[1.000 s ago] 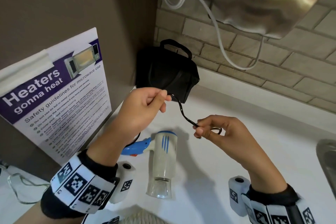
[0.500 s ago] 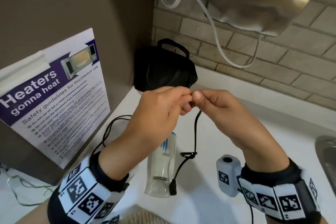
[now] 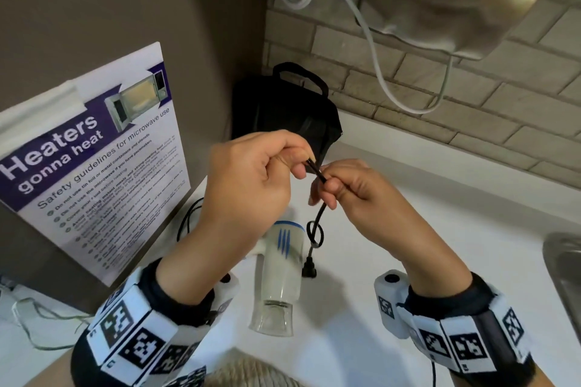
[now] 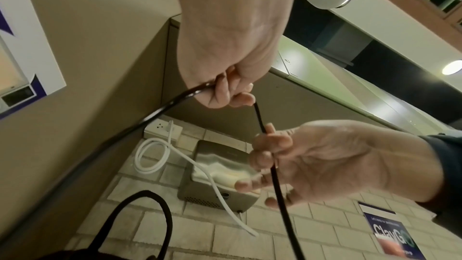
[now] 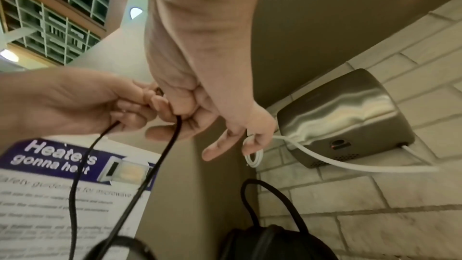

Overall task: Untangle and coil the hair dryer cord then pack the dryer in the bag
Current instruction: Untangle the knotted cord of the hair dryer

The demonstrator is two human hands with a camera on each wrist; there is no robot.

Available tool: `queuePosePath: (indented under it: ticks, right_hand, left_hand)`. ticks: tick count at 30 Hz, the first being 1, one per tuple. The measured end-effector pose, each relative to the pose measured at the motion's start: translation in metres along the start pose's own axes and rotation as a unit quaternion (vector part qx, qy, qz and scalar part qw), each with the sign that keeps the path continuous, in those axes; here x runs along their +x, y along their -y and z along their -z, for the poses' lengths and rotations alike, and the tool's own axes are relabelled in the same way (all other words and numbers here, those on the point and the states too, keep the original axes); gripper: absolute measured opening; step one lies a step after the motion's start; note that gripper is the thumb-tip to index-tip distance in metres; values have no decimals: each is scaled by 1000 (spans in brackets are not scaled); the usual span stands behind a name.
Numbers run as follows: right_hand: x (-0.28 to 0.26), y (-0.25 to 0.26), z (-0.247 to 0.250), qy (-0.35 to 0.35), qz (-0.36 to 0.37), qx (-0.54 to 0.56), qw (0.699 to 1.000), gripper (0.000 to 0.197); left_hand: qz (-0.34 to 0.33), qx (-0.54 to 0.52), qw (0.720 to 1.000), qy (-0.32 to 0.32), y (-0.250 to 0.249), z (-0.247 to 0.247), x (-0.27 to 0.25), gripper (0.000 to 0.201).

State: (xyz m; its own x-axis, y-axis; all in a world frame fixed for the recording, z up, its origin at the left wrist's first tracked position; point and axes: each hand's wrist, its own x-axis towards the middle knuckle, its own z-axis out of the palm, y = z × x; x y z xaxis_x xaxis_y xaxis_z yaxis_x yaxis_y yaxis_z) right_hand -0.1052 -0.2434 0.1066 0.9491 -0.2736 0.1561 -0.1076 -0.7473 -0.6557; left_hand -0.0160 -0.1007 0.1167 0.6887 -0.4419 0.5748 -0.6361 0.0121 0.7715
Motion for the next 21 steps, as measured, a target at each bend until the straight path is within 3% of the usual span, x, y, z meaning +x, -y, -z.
queuePosePath:
  ticks: [13, 17, 21]
  right_hand:
    - [13, -64, -36, 2, -99, -84, 992, 46]
    - [18, -72, -37, 8, -116, 53, 992, 41]
    - [17, -77, -31, -7, -185, 154, 971, 36]
  left_hand:
    - [26, 25, 999, -40, 3, 16, 8, 29]
    - [75, 55, 994, -48, 21, 22, 15, 27]
    - [137, 110, 984, 36, 57, 28, 20, 21]
